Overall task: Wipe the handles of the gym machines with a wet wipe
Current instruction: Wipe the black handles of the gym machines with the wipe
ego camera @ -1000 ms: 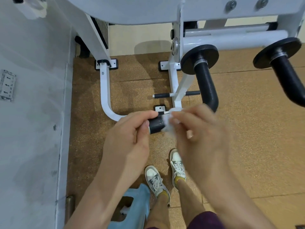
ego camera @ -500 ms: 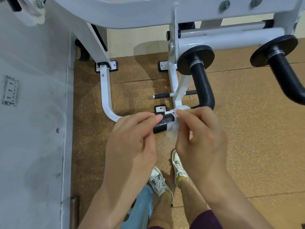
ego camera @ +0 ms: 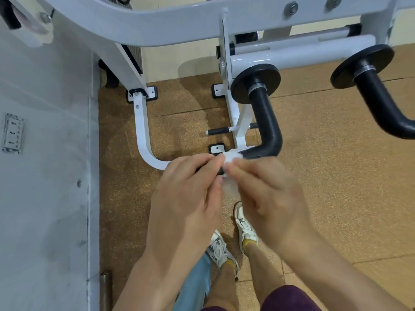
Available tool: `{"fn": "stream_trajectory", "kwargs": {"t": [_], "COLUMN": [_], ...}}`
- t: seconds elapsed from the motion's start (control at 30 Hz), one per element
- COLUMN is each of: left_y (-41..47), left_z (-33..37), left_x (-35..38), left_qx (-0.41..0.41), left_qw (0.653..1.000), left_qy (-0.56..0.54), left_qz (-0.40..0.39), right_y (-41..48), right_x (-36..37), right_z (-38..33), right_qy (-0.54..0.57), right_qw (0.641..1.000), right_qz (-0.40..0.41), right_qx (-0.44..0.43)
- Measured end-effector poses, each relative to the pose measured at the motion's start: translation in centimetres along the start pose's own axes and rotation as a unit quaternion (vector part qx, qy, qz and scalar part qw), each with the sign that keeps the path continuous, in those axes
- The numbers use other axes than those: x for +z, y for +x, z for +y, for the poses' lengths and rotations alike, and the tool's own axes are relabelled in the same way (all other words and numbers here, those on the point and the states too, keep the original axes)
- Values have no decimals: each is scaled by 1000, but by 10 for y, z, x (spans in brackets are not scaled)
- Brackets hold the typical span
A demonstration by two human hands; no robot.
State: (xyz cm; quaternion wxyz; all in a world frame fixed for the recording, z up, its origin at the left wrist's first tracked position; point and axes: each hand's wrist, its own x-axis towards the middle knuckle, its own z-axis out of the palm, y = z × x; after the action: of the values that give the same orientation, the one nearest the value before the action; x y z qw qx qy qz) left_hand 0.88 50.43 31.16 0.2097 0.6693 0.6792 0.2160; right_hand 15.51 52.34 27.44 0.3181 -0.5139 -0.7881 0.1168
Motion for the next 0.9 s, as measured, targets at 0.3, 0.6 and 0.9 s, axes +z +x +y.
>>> {"fn": "stream_trajectory", "kwargs": {"t": [0.3, 0.6, 0.9], "left_y": [5, 7, 20], "left_z": [3, 10, 22], "left_x": [3, 6, 13], "left_qx": [1, 11, 21], "left_qw": [1000, 999, 1000], "left_qy": [17, 39, 13], "left_qz": [-17, -36, -18], "right_y": [6, 2, -5], "right_x": [-2, -7, -8], "right_z": [13, 25, 27], "right_qy": [-1, -1, 62], "right_qw": [996, 996, 994], "right_qz": [54, 50, 49], "right_qx": [66, 72, 79]}}
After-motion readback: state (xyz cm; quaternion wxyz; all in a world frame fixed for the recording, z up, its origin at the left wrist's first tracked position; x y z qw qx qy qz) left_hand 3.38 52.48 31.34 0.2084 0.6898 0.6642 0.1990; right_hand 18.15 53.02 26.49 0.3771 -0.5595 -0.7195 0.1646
